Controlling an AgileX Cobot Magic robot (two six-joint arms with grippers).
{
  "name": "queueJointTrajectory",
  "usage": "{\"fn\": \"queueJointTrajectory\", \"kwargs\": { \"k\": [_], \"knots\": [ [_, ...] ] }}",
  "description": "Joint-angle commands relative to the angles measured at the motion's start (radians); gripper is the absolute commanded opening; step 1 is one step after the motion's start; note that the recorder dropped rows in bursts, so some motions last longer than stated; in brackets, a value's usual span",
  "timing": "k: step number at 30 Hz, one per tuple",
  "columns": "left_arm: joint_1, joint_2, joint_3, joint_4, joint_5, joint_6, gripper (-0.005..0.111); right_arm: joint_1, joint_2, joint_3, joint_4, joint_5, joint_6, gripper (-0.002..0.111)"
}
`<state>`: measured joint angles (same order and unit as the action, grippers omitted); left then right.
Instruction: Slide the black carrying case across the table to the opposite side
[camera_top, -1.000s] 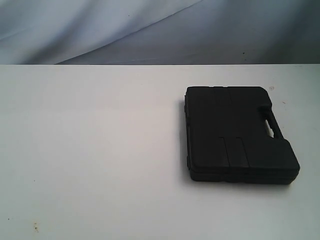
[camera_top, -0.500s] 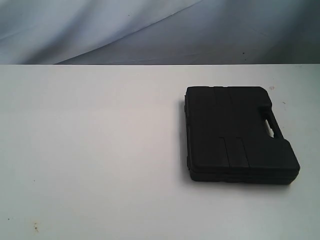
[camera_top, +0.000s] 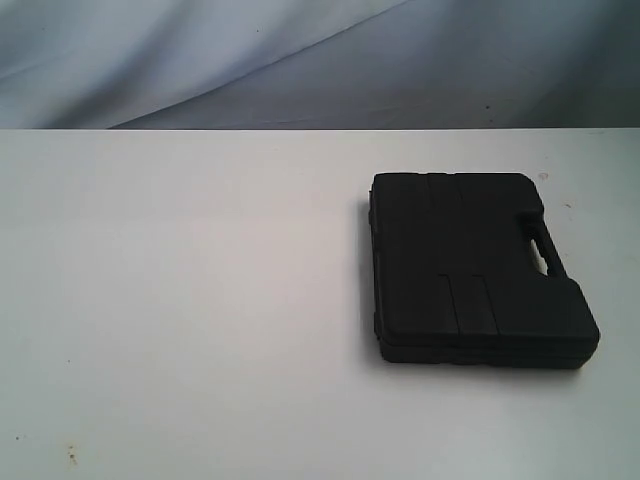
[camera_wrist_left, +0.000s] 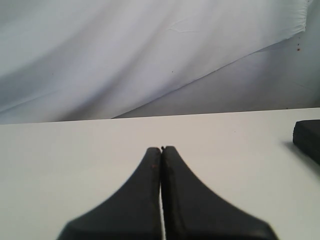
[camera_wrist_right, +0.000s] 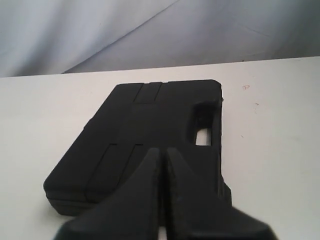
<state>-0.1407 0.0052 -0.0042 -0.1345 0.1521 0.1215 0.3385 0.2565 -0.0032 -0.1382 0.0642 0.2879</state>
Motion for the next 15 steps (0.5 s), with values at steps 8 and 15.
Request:
{"fn": "queueJointTrajectory", "kwargs": {
  "k": [8,15],
  "knots": [
    [0.002,-0.005,0.004,0.0,-0.005,-0.009,0.0,-0.113,-0.204,0.003,-0.015,0.033,-0.018,0.0],
    [0.002,-0.005,0.004,0.0,-0.005,-0.009,0.0,-0.113,-0.256,0.003,-0.038,0.067,-0.031,0.0]
  ]
}}
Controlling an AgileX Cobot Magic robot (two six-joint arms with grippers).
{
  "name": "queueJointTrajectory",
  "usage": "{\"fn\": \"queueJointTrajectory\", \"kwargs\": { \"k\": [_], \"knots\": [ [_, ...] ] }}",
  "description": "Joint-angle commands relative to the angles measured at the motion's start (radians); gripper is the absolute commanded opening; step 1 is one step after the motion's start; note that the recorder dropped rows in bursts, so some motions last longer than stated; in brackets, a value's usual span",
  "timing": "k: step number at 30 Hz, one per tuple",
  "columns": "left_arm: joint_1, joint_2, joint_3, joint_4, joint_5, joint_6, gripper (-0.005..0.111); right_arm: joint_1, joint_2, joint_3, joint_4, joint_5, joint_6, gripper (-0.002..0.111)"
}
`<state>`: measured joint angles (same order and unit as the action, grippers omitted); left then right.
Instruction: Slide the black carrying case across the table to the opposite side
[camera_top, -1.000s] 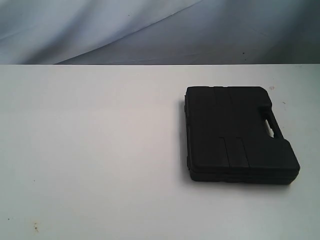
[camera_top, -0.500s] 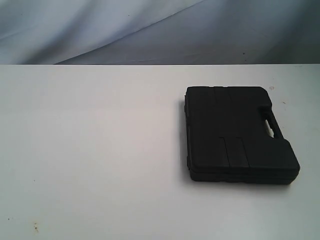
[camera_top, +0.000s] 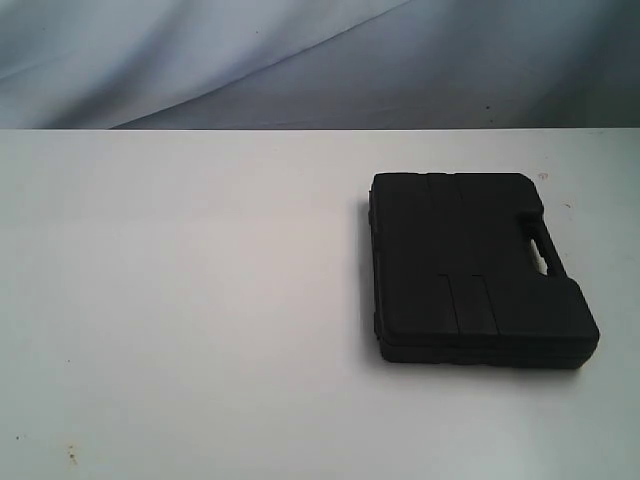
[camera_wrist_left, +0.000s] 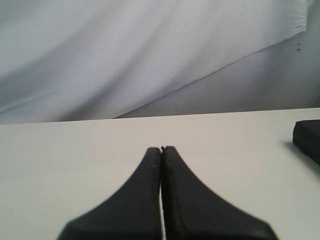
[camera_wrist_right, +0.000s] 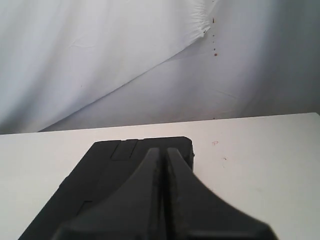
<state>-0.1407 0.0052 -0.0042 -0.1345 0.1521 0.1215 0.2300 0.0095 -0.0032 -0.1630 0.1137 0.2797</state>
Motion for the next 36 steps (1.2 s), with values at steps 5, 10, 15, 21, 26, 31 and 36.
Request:
{"fn": "queueJointTrajectory", "kwargs": {
  "k": [5,10,15,21,26,31,36],
  "knots": [
    [0.002,-0.005,0.004,0.0,-0.005,-0.009,0.0,-0.004,-0.01,0.003,0.123,0.014,-0.175,0.0],
    [0.002,-0.005,0.004,0.0,-0.005,-0.009,0.0,-0.004,-0.01,0.003,0.275,0.015,-0.343,0.0],
    [0.002,-0.005,0.004,0.0,-0.005,-0.009,0.0,-0.004,-0.01,0.003,0.26,0.015,-0.354,0.0],
    [0.002,-0.005,0.004,0.0,-0.005,-0.009,0.0,-0.004,-0.01,0.003,0.207,0.013,-0.354,0.0],
    [0.002,-0.005,0.004,0.0,-0.005,-0.009,0.0,-0.004,-0.01,0.003,0.18,0.011,-0.366,0.0],
    [0.002,-0.005,0.004,0.0,-0.005,-0.009,0.0,-0.004,-0.01,0.003,0.176,0.011,-0.36,0.0],
    [0.002,-0.005,0.004,0.0,-0.005,-0.009,0.0,-0.004,-0.01,0.003,0.176,0.014,-0.309,0.0]
  ]
}}
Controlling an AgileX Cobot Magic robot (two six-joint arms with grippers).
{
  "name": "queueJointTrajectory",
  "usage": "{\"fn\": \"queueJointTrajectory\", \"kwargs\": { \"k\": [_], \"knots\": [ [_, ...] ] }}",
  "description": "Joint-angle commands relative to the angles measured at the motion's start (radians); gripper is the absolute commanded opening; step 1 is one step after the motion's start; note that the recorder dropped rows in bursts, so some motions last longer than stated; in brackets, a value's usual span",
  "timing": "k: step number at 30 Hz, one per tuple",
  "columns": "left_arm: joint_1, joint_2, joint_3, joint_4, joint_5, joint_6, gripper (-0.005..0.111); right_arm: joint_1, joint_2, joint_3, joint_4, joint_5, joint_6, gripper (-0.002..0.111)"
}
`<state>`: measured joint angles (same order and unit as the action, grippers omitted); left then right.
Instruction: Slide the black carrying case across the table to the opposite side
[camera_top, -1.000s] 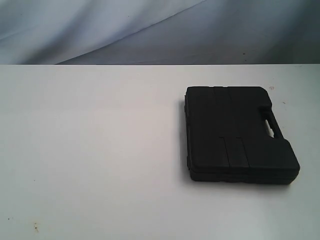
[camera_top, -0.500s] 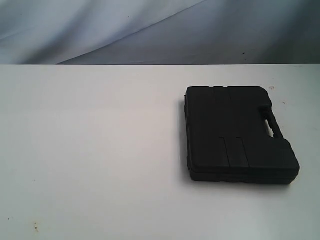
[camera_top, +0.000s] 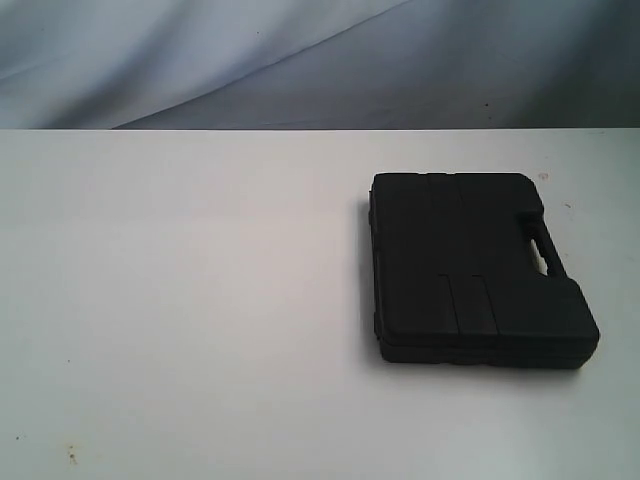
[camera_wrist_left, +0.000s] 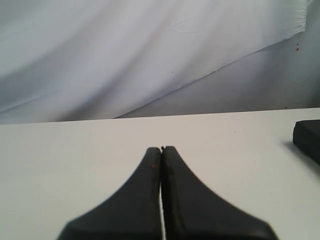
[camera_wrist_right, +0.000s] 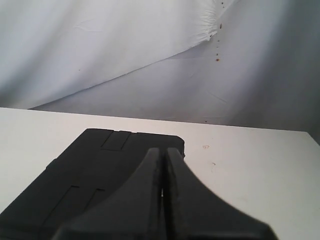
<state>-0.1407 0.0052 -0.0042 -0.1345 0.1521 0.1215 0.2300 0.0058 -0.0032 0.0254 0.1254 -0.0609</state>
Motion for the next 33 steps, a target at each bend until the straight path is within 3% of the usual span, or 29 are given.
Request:
{"fn": "queueJointTrajectory", "kwargs": {
  "k": [1,33],
  "knots": [
    [0.002,-0.005,0.004,0.0,-0.005,-0.009,0.0,-0.004,-0.006,0.003,-0.013,0.002,0.038,0.0],
    [0.002,-0.005,0.004,0.0,-0.005,-0.009,0.0,-0.004,-0.006,0.003,-0.01,0.007,0.091,0.0]
  ]
}}
